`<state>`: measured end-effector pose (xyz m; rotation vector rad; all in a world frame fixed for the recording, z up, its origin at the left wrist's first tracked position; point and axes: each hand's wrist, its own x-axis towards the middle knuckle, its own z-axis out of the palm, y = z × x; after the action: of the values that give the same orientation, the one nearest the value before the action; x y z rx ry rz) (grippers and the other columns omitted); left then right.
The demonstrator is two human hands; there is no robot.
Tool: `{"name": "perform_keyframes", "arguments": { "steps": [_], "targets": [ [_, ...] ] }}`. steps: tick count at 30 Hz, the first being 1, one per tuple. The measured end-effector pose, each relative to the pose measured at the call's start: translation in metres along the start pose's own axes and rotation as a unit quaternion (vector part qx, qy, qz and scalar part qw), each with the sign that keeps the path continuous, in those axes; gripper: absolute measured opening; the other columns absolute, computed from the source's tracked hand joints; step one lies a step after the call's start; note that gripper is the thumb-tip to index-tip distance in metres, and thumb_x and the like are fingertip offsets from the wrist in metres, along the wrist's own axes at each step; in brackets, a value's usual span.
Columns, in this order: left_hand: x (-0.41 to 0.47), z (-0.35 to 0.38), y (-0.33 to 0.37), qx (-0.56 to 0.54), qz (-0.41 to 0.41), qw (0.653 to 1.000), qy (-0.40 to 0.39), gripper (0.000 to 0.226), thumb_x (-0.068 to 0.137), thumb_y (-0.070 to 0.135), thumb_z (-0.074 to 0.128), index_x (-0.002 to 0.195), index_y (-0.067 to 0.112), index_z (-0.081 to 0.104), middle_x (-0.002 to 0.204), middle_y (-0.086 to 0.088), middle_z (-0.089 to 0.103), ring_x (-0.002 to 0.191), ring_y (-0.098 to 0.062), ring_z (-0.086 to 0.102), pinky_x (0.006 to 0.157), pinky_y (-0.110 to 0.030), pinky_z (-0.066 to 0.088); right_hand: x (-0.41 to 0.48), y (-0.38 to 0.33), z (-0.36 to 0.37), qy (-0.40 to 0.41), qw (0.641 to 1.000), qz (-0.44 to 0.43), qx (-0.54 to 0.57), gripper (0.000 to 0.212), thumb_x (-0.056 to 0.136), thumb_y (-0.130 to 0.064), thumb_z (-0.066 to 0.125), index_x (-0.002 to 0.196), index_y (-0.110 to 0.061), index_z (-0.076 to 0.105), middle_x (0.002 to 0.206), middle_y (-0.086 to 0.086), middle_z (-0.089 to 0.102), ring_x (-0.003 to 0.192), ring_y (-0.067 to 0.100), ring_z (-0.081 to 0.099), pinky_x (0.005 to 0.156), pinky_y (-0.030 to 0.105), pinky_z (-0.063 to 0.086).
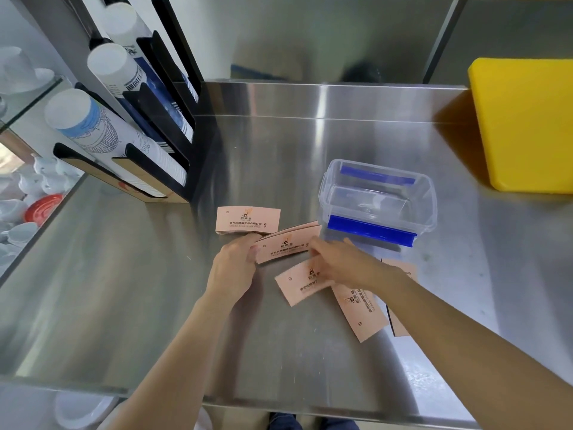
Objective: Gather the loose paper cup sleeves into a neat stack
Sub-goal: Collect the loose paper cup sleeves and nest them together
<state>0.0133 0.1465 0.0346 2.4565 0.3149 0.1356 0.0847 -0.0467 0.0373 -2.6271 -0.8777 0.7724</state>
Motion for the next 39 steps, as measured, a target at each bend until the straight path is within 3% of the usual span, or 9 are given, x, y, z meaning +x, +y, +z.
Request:
{"name": "perform_keyframes", "arguments": {
  "steps": [3, 7, 11, 16, 21, 26, 31, 36, 39],
  "targets": [
    [0.003, 0.001, 0.0, -0.012, 0.02, 0.999, -0.024, 0.026, 0.089, 0.004, 0.047, 0.107, 0.014, 0.063, 0.107, -0.012, 0.069, 0.095, -0.039, 0.058, 0.077, -0.042, 0.049, -0.004, 0.0, -0.007, 0.123, 0.992, -0.015, 0.028, 0.016, 0.093, -0.018, 0.041, 0.1, -0.03, 0.05, 0.118, -0.003, 0.059, 0.1, 0.011, 0.053, 0.089, 0.033, 0.05],
    [0.007, 0.002, -0.001, -0.011, 0.025, 0.998, -0.049, 0.028, 0.085, -0.001, 0.047, 0.103, 0.013, 0.064, 0.101, -0.01, 0.069, 0.09, -0.036, 0.058, 0.075, -0.04, 0.048, -0.001, 0.001, 0.004, 0.273, 0.953, -0.039, -0.124, 0.042, 0.079, -0.004, 0.068, 0.118, -0.008, 0.052, 0.119, 0.01, 0.059, 0.102, 0.022, 0.06, 0.084, 0.03, 0.053],
    [0.008, 0.001, -0.004, -0.015, 0.035, 0.992, -0.122, 0.024, 0.081, -0.006, 0.041, 0.091, 0.01, 0.058, 0.081, -0.012, 0.063, 0.079, -0.036, 0.054, 0.071, -0.042, 0.05, 0.001, 0.002, 0.012, 0.321, 0.944, 0.002, -0.071, 0.039, 0.08, -0.019, 0.071, 0.115, -0.007, 0.059, 0.112, 0.014, 0.061, 0.091, 0.028, 0.064, 0.071, 0.036, 0.055],
    [0.006, 0.0, -0.001, -0.019, 0.034, 0.987, -0.156, 0.036, 0.084, -0.006, 0.042, 0.106, 0.015, 0.063, 0.094, -0.008, 0.067, 0.087, -0.024, 0.058, 0.068, -0.006, 0.038, 0.003, 0.0, 0.013, 0.341, 0.936, 0.004, -0.085, 0.024, 0.068, -0.022, 0.081, 0.08, -0.007, 0.067, 0.083, 0.009, 0.068, 0.072, 0.025, 0.062, 0.057, 0.031, 0.053],
    [0.004, -0.001, 0.004, -0.046, 0.022, 0.986, -0.159, 0.028, 0.085, 0.017, 0.062, 0.113, 0.017, 0.061, 0.095, -0.004, 0.065, 0.086, -0.022, 0.06, 0.08, -0.025, 0.045, 0.006, 0.0, 0.008, 0.27, 0.961, 0.043, -0.048, 0.033, 0.091, -0.031, 0.053, 0.113, -0.007, 0.054, 0.118, 0.009, 0.057, 0.108, 0.022, 0.05, 0.09, 0.029, 0.046],
    [0.009, 0.005, 0.004, -0.009, 0.03, 0.996, -0.089, 0.011, 0.089, 0.014, 0.052, 0.091, 0.009, 0.062, 0.075, -0.003, 0.056, 0.075, -0.029, 0.05, 0.071, -0.039, 0.045, 0.005, 0.002, 0.003, 0.248, 0.96, 0.093, 0.087, 0.047, 0.081, -0.045, 0.063, 0.116, -0.015, 0.048, 0.115, 0.002, 0.055, 0.103, 0.017, 0.054, 0.086, 0.03, 0.048],
    [0.014, 0.012, 0.011, -0.002, 0.026, 0.997, -0.069, 0.012, 0.089, 0.013, 0.052, 0.095, 0.008, 0.062, 0.099, -0.014, 0.067, 0.092, -0.037, 0.056, 0.078, -0.046, 0.049, -0.01, 0.015, -0.003, 0.222, 0.95, 0.173, 0.137, 0.061, 0.072, -0.037, 0.074, 0.117, -0.019, 0.039, 0.111, 0.0, 0.058, 0.098, 0.02, 0.058, 0.082, 0.039, 0.054],
    [0.019, 0.016, 0.013, 0.003, -0.027, 0.999, -0.031, 0.023, 0.09, 0.013, 0.049, 0.111, 0.014, 0.061, 0.116, -0.015, 0.065, 0.104, -0.04, 0.054, 0.077, -0.038, 0.043, -0.036, 0.029, -0.004, 0.013, 0.991, 0.125, 0.048, 0.079, 0.06, -0.03, 0.082, 0.121, -0.028, 0.033, 0.121, -0.001, 0.045, 0.108, 0.02, 0.038, 0.089, 0.032, 0.039],
    [0.019, 0.019, 0.016, 0.012, -0.03, 0.999, -0.024, 0.025, 0.091, 0.013, 0.048, 0.113, 0.014, 0.06, 0.12, -0.015, 0.064, 0.106, -0.041, 0.053, 0.077, -0.038, 0.04, -0.037, 0.029, -0.007, -0.036, 0.995, 0.078, -0.055, 0.089, 0.06, -0.033, 0.083, 0.13, -0.026, 0.029, 0.13, -0.001, 0.041, 0.116, 0.019, 0.034, 0.094, 0.031, 0.028]
  ]
}}
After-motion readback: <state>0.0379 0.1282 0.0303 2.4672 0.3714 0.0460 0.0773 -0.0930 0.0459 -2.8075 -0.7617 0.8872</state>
